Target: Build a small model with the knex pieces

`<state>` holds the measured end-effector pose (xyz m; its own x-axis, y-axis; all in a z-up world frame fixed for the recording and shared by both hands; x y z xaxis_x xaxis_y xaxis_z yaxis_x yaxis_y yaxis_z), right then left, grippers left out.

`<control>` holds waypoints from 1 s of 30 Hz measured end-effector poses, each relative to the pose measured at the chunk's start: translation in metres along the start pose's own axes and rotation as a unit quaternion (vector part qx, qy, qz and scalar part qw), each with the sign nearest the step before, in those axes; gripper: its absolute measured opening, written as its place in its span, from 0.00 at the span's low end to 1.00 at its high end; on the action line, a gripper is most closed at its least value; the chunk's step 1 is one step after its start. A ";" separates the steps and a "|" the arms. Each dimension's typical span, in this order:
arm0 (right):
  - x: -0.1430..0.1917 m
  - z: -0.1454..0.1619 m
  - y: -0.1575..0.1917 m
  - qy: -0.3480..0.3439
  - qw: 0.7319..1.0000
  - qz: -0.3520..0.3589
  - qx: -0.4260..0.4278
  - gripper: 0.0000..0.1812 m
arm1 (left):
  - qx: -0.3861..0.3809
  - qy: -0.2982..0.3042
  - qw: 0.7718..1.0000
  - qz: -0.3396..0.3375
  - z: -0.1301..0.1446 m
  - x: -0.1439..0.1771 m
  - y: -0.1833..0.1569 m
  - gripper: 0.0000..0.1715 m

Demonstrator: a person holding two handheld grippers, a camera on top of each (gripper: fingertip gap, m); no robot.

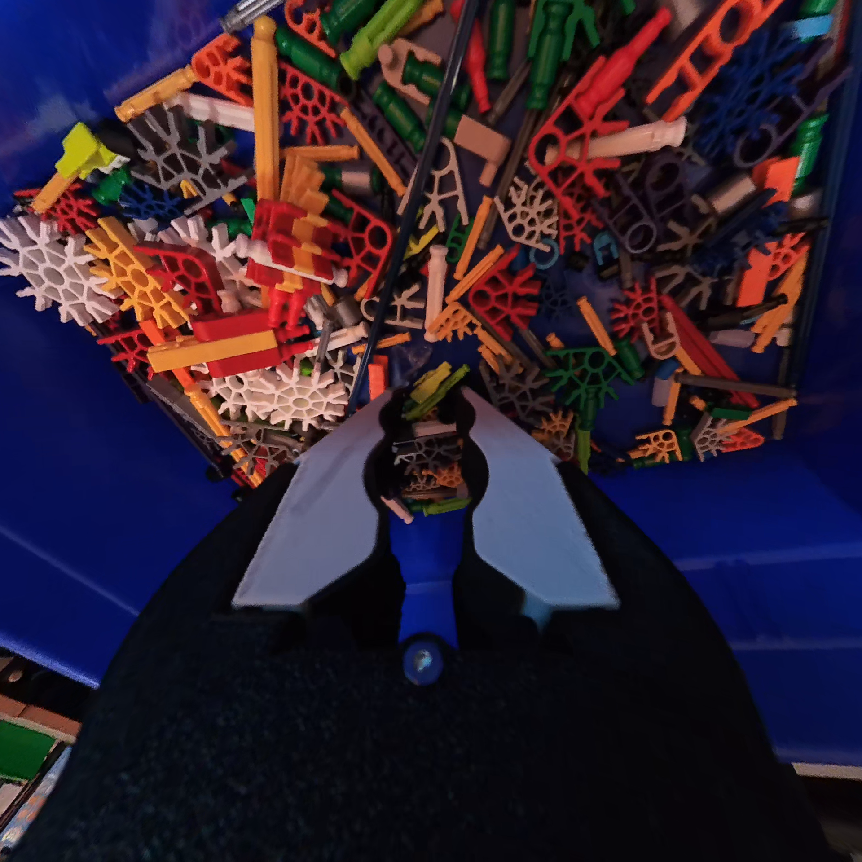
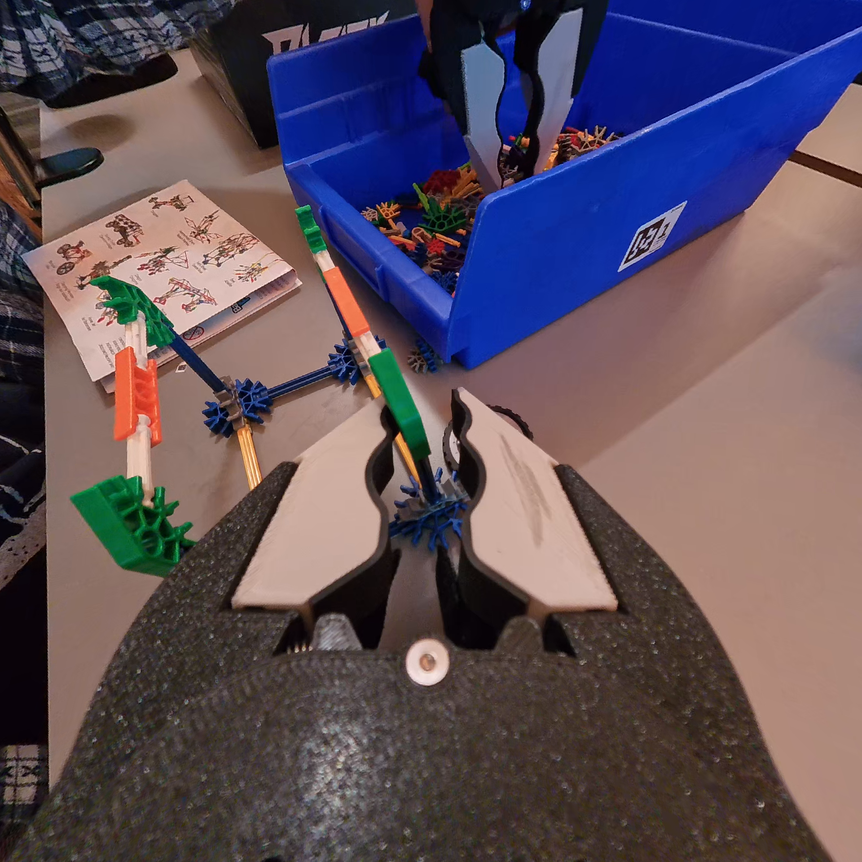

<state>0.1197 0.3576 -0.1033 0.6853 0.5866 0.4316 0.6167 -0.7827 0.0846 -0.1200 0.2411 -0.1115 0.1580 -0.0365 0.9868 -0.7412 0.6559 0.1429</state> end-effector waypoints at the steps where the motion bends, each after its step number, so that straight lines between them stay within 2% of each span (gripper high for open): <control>1: 0.000 0.000 0.000 0.000 1.000 0.000 0.000 0.11 | 0.001 -0.001 1.000 0.003 0.000 0.000 0.000 0.12; 6: 0.000 0.000 0.000 0.000 1.000 0.000 0.000 0.11 | 0.002 -0.008 1.000 0.010 0.000 -0.001 0.002 0.06; 17: -0.001 0.000 0.000 0.000 1.000 0.000 0.000 0.11 | -0.002 -0.031 0.999 0.007 -0.002 0.004 0.001 0.03; 25: -0.002 0.000 0.000 0.000 1.000 0.000 0.001 0.11 | 0.033 -0.115 0.993 0.010 -0.008 0.027 -0.002 0.03; 30: -0.002 0.000 0.000 0.000 1.000 0.001 0.001 0.11 | 0.059 -0.196 0.979 -0.015 -0.014 0.052 -0.010 0.03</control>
<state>0.1179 0.3565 -0.1047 0.6860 0.5854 0.4321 0.6163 -0.7832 0.0826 -0.0952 0.2432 -0.0623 -0.0644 -0.3559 0.9323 -0.8138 0.5595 0.1574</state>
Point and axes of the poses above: each gripper's, where its closed fingertips meet, x back along the fingers, z out of its underside, y = z × x across the jaws, the point moved 6 cm from there along x, back along the fingers, and after that the axes turned 1 degree about -z, right-handed, at the moved point
